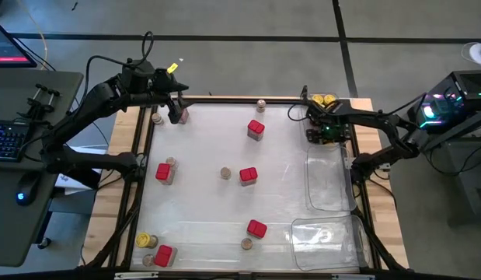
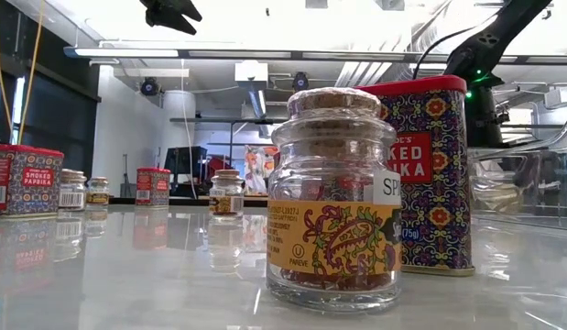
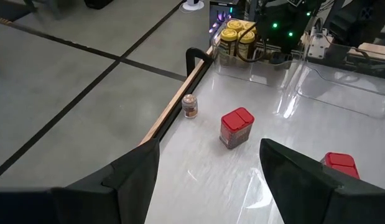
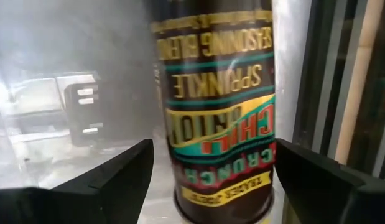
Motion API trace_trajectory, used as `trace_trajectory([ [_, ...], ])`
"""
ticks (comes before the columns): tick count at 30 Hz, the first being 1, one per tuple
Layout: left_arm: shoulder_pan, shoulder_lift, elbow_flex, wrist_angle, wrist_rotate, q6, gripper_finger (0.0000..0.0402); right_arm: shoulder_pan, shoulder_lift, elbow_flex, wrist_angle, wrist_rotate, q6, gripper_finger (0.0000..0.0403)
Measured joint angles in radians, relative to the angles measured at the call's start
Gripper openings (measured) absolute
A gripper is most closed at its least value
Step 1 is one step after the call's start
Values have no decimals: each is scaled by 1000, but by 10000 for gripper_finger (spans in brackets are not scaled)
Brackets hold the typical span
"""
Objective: Sort spices by type
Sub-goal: Put the yellow seasoning bottle into the top transparent bin
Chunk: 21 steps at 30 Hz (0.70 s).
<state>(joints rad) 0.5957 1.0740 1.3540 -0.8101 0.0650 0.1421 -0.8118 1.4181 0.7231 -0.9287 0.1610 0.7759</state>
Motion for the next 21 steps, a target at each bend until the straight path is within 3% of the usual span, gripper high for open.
trace_trajectory([
  [6,0,0,0,0,0,0,265,0,0,0,0,-1,2,302],
  [13,0,0,0,0,0,-6,265,0,1,0,-6,-8,2,211],
  [21,0,0,0,0,0,-6,265,0,3,12,-53,-26,12,209],
])
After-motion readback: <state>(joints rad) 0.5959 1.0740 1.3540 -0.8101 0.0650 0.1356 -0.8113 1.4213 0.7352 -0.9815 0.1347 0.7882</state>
